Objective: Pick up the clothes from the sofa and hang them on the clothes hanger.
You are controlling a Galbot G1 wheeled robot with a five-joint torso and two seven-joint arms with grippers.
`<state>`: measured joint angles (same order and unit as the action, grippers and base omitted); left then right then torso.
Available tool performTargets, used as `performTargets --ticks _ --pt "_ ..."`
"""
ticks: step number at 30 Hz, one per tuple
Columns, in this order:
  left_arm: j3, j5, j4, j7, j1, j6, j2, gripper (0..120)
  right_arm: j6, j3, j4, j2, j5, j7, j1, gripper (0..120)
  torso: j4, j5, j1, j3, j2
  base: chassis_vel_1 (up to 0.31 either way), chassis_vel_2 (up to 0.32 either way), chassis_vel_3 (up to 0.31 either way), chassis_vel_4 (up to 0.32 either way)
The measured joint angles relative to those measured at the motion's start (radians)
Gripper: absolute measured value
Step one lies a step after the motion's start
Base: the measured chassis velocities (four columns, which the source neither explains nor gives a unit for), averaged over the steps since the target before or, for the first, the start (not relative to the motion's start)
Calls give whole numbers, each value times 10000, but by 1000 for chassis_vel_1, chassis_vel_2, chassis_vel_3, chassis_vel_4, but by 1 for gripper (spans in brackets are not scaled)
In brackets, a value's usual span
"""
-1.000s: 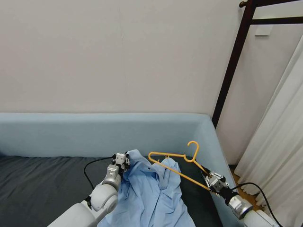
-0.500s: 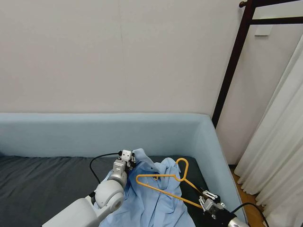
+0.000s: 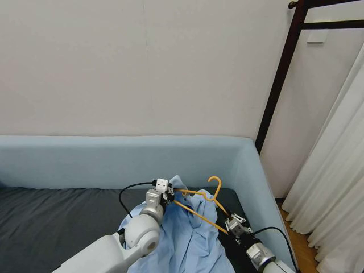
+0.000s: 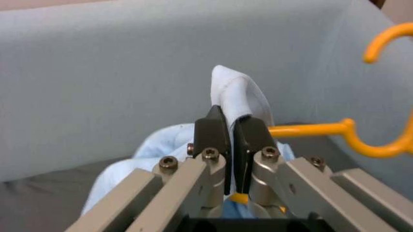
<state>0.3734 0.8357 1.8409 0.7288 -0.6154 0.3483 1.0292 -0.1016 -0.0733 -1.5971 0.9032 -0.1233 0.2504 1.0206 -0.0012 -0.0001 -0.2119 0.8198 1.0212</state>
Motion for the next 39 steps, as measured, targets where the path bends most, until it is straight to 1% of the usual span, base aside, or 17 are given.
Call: performTargets --ticks 2,3,7,11,16,18,19,20,22,24,28,32,36,39 --pt "135 7 -67 193 112 82 323 0 63 -235 148 25 -311 191 -332 5 -1 -2 0 0 0 0 0 0 0" --pt "135 7 -67 193 112 82 323 0 63 -235 148 25 -311 191 -332 5 -1 -2 0 0 0 0 0 0 0" --pt "326 -3 -388 450 370 110 878 0 126 -889 554 266 -881 357 -1120 5 1 0 0 0 0 0 0 0 0" --pt "432 -132 -408 548 422 117 1001 0 249 -1294 870 384 -992 372 -1651 5 1 0 0 0 -1 0 0 0 0" --pt "465 -222 -284 598 341 118 990 0 392 -1470 1030 452 -827 384 -1975 5 0 1 0 0 0 0 0 0 0" --pt "476 -418 -76 607 95 113 939 0 452 -1722 1290 523 -724 337 -2516 5 3 -1 0 0 0 0 0 0 0" --pt "476 -418 -76 607 95 113 939 0 452 -1722 1290 523 -724 337 -2516 5 3 -1 0 0 0 0 0 0 0" --pt "476 -593 -49 572 0 90 914 0 444 -1815 1337 530 -725 313 -2664 5 6 -2 0 0 0 0 0 0 0" --pt "417 -1237 -102 330 -230 -118 823 0 354 -1939 1287 530 -711 225 -2840 5 3 -2 0 0 -1 0 0 0 0" --pt "186 -1563 -110 225 -443 -280 707 0 -7 -1868 987 423 -1027 -17 -2568 5 2 -2 0 -1 0 0 0 0 0" --pt "-61 -1628 -61 197 -546 -464 595 0 -402 -1629 774 347 -1440 -245 -2062 5 -2 -2 1 -2 0 0 0 0 0" --pt "-79 -1638 57 -7 -542 -513 402 0 -638 -1452 695 365 -1823 -346 -1775 5 -1 -1 0 -1 0 0 0 0 0" --pt "93 -1737 298 -334 -658 -523 115 0 -557 -1413 598 379 -1560 -325 -1786 5 -1 -1 0 -2 0 0 0 0 0" --pt "189 -2420 543 -991 -1216 -720 -293 0 -365 -1415 522 337 -1137 -269 -1991 5 3 -1 1 -2 0 0 0 0 0"
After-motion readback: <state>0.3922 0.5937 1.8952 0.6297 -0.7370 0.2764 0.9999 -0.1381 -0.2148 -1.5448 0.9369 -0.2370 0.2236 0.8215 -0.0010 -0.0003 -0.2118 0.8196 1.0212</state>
